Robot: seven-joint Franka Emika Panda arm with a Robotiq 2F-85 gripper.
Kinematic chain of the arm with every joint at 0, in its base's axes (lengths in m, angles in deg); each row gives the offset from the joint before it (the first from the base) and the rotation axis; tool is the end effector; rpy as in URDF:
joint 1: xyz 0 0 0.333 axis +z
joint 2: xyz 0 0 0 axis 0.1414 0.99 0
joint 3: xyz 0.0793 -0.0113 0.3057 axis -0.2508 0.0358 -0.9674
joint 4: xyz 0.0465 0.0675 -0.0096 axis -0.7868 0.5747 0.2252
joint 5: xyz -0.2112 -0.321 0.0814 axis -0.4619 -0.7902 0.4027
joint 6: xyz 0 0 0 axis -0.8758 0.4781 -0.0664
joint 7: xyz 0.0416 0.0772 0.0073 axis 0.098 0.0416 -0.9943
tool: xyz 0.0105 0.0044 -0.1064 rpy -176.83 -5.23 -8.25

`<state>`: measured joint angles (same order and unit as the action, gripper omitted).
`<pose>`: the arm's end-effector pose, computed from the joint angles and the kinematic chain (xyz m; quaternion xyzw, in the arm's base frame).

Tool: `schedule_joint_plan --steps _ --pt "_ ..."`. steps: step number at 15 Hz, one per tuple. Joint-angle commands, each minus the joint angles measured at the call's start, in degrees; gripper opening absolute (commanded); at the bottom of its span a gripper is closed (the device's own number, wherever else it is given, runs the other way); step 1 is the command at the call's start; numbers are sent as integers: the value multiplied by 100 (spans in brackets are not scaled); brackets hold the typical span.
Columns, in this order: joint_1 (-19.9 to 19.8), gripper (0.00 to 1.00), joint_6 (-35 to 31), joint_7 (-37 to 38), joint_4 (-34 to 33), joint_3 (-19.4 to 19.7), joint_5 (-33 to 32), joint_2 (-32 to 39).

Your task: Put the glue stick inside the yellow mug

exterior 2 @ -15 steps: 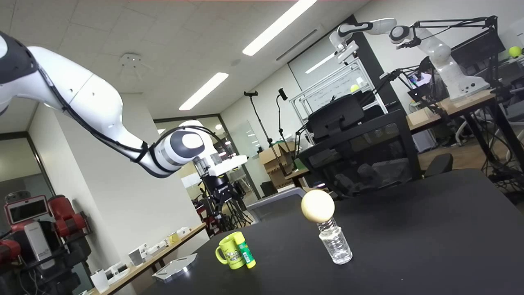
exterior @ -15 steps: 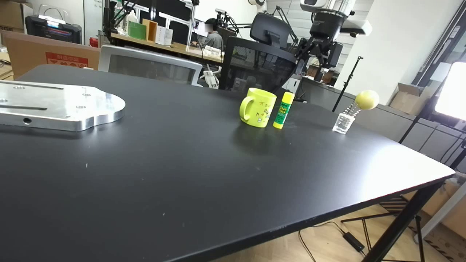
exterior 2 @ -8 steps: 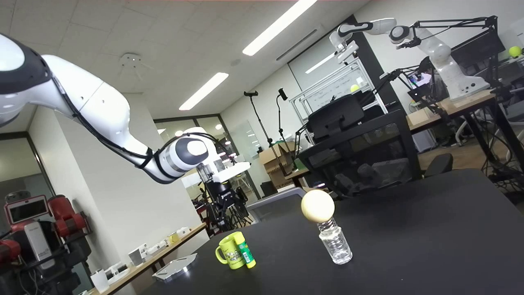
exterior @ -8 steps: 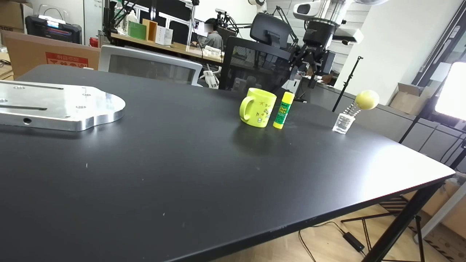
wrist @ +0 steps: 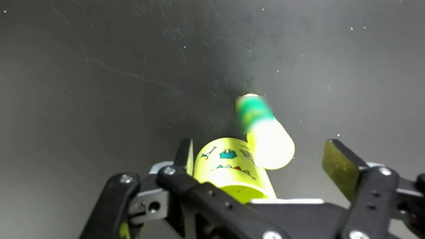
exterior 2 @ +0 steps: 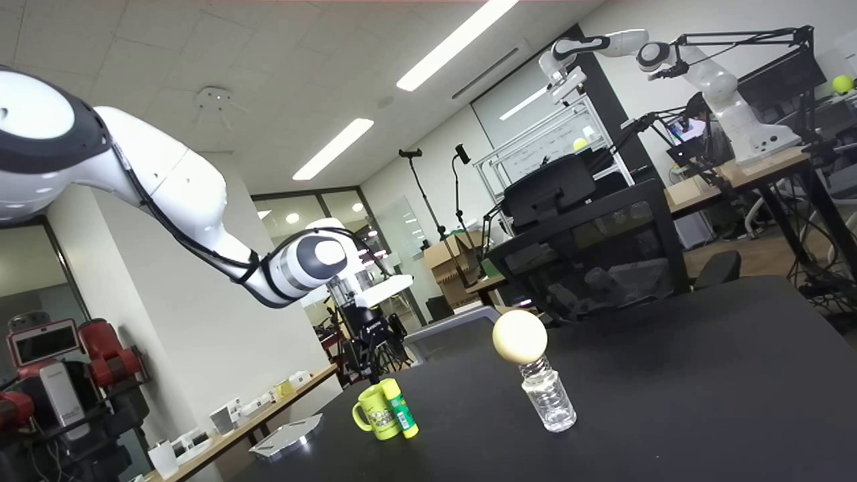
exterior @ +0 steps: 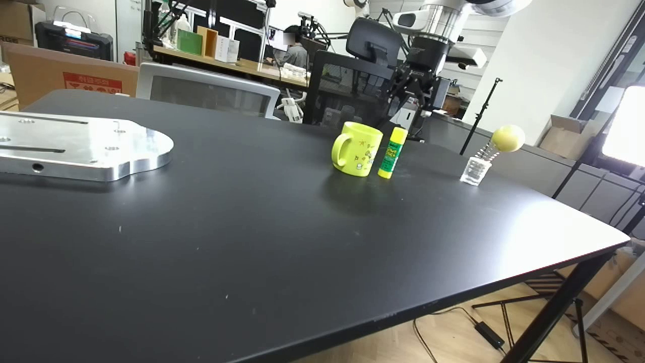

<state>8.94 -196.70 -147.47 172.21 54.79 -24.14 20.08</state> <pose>0.6631 0.0927 0.2324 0.7119 0.7022 0.0106 0.0025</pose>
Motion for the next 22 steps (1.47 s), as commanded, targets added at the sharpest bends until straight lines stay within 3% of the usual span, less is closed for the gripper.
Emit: schedule_joint_plan --steps 1,9,10,12,20,22 --pt "5 100 83 -85 -481 -38 -98 350" --pt "-4 100 231 -293 -813 -125 -56 757" --pt "10 75 225 -276 -820 -115 -71 789" --pt "-8 68 295 -286 -803 -119 -59 790" --pt "-29 12 669 -156 -919 -83 -2 469" --pt "-20 9 787 -104 -972 -62 -1 247"
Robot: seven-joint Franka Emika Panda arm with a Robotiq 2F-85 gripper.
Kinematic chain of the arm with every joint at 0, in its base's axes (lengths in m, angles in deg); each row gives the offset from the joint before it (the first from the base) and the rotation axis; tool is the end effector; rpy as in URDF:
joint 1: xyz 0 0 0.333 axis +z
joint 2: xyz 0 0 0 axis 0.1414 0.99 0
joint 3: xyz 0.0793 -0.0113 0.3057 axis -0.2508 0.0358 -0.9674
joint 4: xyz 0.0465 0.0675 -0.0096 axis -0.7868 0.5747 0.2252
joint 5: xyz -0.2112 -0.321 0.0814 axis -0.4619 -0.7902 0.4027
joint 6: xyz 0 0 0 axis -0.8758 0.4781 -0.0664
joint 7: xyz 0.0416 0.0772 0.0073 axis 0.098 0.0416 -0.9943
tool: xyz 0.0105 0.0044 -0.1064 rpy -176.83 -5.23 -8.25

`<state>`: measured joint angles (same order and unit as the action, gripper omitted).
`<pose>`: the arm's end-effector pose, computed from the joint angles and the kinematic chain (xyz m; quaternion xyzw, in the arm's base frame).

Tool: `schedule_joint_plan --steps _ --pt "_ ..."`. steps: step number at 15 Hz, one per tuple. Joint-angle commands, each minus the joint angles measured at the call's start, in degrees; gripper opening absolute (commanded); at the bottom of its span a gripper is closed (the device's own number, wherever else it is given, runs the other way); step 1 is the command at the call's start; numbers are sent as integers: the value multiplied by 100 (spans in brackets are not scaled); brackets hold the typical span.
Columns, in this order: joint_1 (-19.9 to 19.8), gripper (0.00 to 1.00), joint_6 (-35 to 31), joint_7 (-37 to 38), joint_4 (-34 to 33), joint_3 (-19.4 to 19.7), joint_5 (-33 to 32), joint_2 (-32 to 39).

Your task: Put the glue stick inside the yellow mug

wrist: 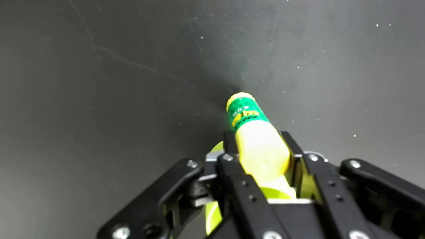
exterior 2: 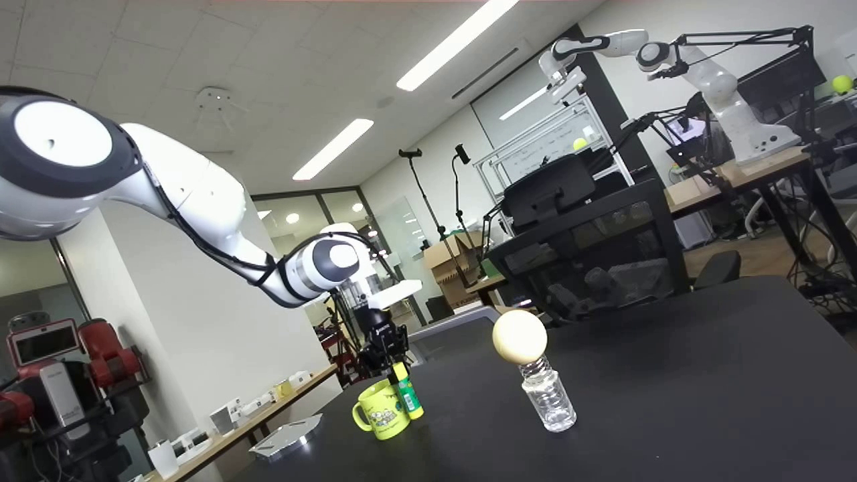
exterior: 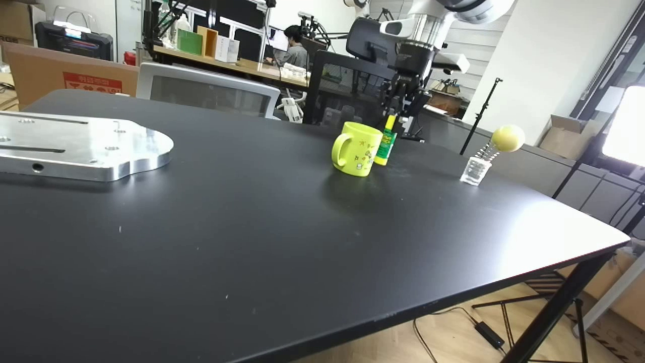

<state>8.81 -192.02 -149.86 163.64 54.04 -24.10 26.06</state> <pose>0.6890 0.0976 0.2186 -0.6988 -0.7152 -0.0014 0.0140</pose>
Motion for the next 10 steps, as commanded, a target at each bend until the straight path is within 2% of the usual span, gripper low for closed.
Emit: schedule_joint_plan --steps 1,7,10 --pt "29 9 426 181 -168 50 -45 -452" --pt "165 9 1013 160 -397 13 -23 -896" --pt "256 9 1011 73 -418 -89 43 -956"
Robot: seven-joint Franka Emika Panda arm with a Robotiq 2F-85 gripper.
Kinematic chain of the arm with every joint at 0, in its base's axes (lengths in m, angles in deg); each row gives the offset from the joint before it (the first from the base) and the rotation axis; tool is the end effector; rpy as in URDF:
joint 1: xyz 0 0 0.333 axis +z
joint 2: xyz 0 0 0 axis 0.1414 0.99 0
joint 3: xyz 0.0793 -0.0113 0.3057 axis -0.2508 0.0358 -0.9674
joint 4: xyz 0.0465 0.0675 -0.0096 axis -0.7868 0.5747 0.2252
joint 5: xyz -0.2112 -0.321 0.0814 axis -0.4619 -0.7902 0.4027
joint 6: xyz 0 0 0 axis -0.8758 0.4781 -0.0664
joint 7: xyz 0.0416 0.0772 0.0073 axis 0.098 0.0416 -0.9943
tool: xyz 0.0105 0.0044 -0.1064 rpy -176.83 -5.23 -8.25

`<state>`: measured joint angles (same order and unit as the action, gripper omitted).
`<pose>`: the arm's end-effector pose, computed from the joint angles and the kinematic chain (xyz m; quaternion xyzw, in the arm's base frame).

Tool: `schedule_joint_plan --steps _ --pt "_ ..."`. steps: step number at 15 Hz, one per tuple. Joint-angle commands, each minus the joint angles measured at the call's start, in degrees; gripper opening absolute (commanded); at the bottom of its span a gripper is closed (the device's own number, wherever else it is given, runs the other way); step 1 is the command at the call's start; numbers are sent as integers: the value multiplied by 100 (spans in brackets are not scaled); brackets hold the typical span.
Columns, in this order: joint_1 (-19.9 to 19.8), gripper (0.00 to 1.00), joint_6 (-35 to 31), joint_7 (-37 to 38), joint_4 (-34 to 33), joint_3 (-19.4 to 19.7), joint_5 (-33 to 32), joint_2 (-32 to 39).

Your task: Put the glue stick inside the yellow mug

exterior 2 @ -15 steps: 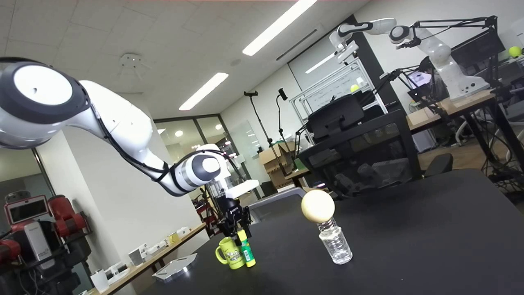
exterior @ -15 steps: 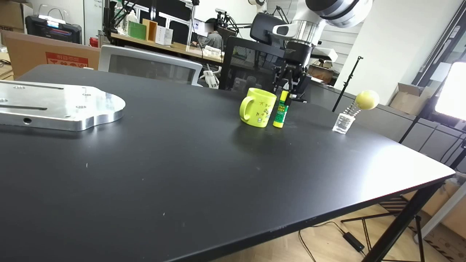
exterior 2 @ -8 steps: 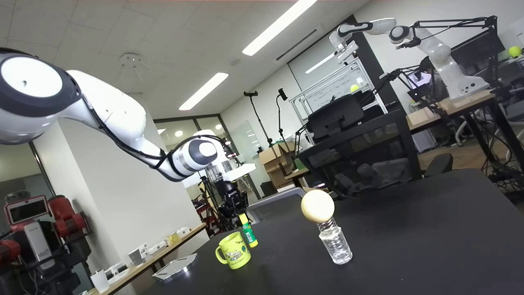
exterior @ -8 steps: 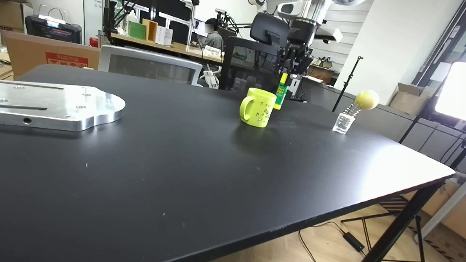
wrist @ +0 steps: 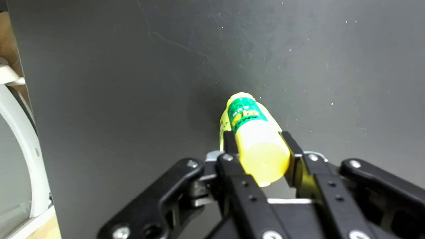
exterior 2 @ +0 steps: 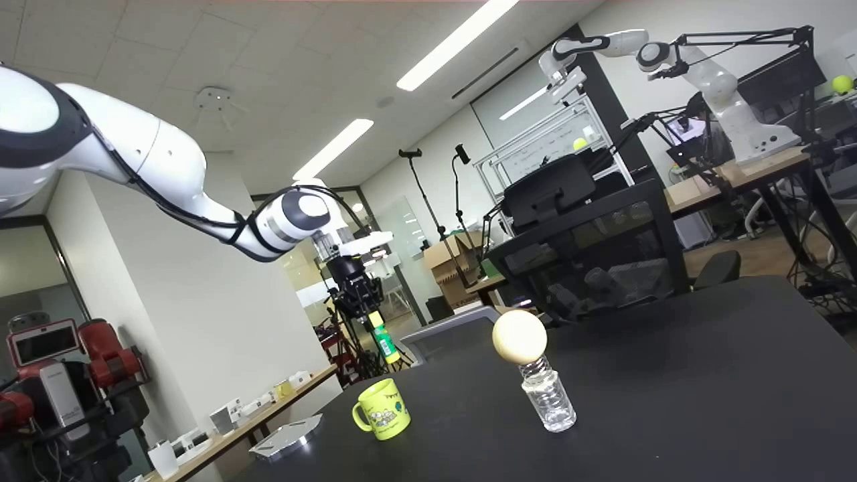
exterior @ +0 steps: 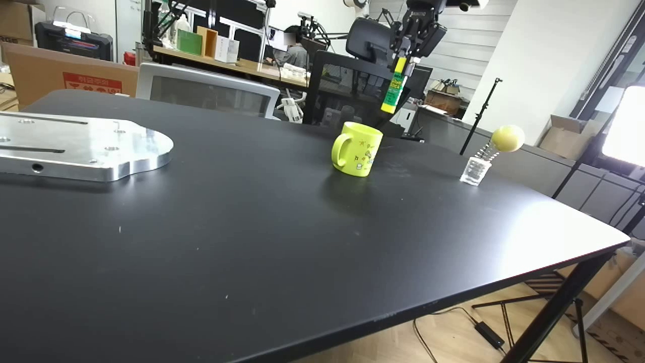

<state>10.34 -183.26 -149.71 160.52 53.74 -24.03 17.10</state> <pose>0.6928 0.1161 0.3382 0.6898 0.7237 0.0167 0.0128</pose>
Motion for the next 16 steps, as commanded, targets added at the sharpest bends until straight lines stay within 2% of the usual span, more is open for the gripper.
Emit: schedule_joint_plan --steps 1,6,7,12,16 --pt "132 9 39 1 -112 -106 54 -31" --pt "245 9 37 -21 -128 -244 143 117" --pt "235 9 185 -37 -117 -281 213 122" --pt "182 9 49 -161 113 -354 459 194" --pt "201 9 -426 -196 381 -292 326 278"
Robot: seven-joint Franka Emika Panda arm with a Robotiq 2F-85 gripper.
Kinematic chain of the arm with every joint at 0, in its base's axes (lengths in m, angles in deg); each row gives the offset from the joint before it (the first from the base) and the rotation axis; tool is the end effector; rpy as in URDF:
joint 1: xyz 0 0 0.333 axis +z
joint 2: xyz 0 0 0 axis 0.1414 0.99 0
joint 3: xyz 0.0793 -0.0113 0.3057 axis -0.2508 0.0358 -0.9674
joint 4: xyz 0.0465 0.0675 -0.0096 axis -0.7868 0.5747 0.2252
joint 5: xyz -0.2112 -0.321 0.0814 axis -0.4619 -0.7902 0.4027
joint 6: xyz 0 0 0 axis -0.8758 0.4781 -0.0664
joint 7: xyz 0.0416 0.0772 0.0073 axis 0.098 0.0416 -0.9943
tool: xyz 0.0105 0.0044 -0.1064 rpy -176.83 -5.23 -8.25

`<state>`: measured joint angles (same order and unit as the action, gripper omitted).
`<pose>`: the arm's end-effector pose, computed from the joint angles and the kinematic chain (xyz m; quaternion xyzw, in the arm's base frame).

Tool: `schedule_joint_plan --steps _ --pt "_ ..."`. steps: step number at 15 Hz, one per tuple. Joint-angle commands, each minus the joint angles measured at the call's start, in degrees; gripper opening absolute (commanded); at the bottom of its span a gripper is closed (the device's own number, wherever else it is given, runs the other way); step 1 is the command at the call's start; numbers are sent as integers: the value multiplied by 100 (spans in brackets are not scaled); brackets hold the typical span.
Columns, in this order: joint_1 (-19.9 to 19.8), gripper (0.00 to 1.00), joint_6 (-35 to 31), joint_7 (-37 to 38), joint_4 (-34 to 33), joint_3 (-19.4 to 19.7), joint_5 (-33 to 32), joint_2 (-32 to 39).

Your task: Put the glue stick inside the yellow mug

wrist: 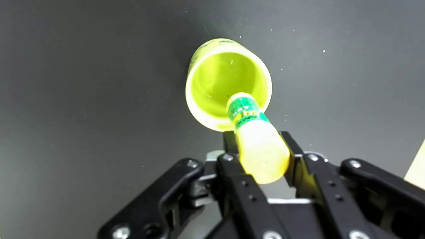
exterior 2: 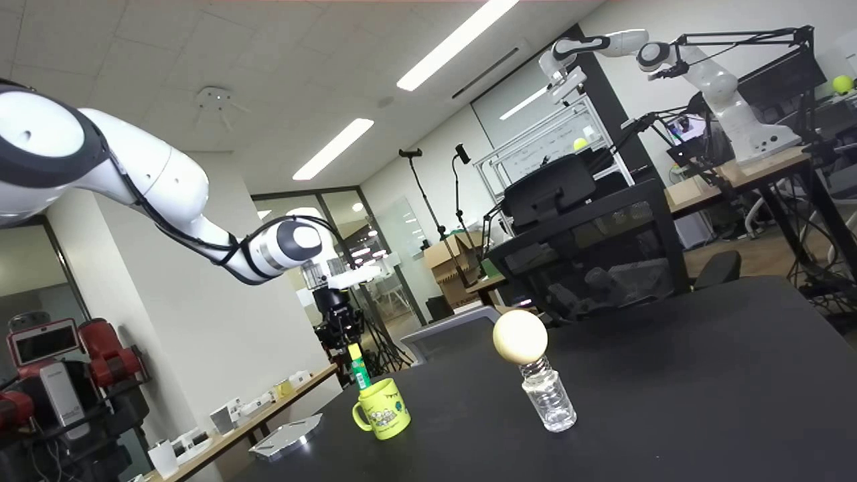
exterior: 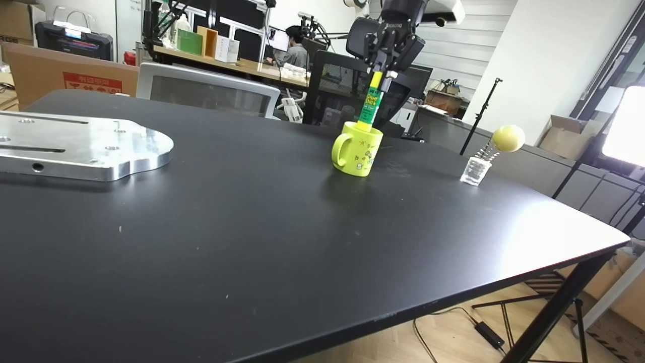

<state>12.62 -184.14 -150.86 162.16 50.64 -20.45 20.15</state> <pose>0.6733 0.1775 0.2930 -0.6624 -0.7477 -0.0164 0.0433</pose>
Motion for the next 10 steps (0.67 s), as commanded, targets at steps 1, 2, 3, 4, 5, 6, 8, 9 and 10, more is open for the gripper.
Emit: schedule_joint_plan --steps 1,2,3,4,5,6,8,9,10 --pt "-31 9 -424 -87 243 25 -57 21" --pt "-48 9 -523 -101 285 17 -47 52" --pt "-51 9 -593 -97 315 23 -54 95" --pt "-69 9 -641 -115 343 13 -39 130" --pt "-82 9 -674 -131 378 10 -41 156" --pt "-92 9 -690 -135 401 8 -38 179" --pt "-90 59 -564 -147 396 12 -62 210" --pt "-87 60 -520 -138 405 15 -73 174" --pt "-80 66 -460 -106 405 26 -85 118"
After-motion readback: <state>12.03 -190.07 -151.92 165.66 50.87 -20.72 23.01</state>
